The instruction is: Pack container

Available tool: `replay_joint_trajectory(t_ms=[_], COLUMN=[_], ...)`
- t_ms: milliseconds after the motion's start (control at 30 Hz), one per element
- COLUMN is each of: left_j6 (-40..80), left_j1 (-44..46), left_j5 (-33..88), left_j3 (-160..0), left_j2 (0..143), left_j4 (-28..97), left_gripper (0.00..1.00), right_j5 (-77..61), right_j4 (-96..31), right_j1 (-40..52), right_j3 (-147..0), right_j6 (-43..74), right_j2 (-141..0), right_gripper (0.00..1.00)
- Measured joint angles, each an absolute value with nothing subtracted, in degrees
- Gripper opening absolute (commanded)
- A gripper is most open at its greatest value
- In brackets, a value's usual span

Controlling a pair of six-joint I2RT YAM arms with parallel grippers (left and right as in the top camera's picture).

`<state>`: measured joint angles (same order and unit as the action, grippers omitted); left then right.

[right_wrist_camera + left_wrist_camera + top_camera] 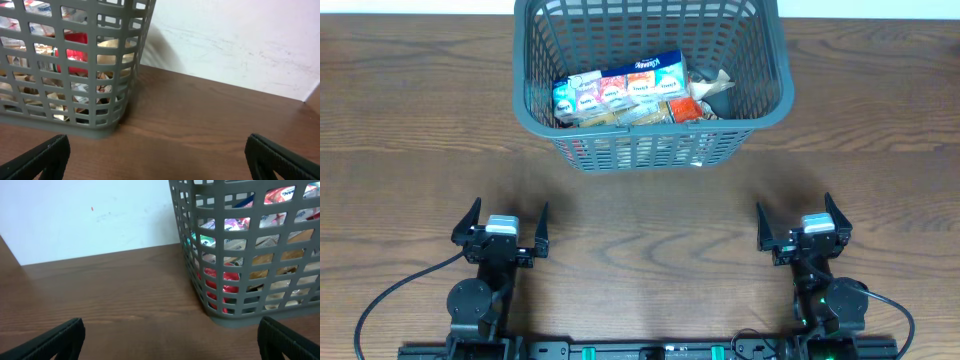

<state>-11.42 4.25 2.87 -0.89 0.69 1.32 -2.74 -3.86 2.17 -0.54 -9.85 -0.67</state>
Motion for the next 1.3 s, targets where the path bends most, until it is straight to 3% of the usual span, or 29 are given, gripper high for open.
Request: replay_joint_trajectory(t_ms=[733,1300], left_j6=[0.01,1.32], left_j1=[4.25,4.25], left_j5=[3.01,3.01], left_j3=[-0.91,-0.91], left_j2=[0.62,0.62], left_j4=[1.37,1.37], left_gripper=[0.99,0.98], right_j5=[-2.74,-2.74], right_j4=[-3.86,-3.86], right_j1=[2.17,2.17], right_j3=[-0.54,-0.54], right_j6=[-9.85,-9.85], right_j2=[-0.67,-0.67], right_gripper=[0.99,0.99])
